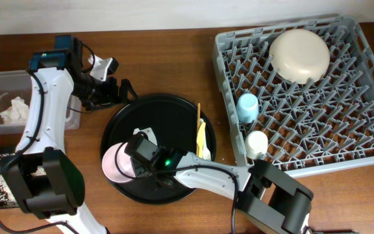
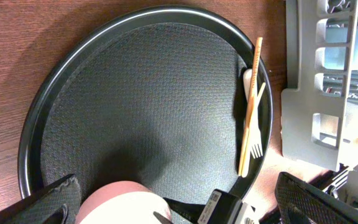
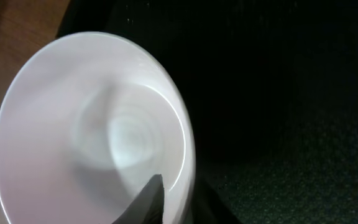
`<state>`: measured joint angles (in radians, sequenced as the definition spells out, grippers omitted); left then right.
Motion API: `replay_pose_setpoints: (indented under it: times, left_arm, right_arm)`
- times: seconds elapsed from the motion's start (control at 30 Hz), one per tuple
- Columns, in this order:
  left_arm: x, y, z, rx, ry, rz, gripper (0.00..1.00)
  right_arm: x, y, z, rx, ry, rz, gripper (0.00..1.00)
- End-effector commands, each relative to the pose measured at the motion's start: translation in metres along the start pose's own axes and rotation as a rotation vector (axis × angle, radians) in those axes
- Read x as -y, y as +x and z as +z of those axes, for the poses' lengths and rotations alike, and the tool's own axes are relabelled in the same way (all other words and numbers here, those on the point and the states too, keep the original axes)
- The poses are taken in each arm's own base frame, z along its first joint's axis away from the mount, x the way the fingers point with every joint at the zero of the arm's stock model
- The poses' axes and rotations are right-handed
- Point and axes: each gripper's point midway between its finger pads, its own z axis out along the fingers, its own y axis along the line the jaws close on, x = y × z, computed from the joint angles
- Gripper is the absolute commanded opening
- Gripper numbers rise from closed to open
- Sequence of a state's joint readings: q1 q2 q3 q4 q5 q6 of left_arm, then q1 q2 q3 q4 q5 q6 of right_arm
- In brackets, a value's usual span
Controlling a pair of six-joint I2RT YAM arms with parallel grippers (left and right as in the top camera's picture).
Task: Sort waste into correct bins and load items into the dishwasher rack
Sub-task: 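Move the right gripper to the pink bowl on the tray and grasp it, then carry the pink bowl right into the grey rack and release it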
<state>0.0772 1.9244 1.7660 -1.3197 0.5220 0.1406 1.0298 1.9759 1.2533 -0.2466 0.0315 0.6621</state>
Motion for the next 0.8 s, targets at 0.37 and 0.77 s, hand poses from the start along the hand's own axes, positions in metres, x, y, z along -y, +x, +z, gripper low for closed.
replay_pose_setpoints:
  times: [0.37, 0.77]
  left_arm:
    - [0.002, -0.004, -0.007, 0.025, -0.004, 0.013, 1.0]
    - [0.002, -0.004, -0.007, 0.025, -0.004, 0.013, 1.0]
  right_arm:
    - [0.209, -0.099, -0.332, 0.426, 0.587, 0.074, 0.04]
    - [0.438, -0.123, -0.449, -0.009, 1.994, 0.161, 0.04]
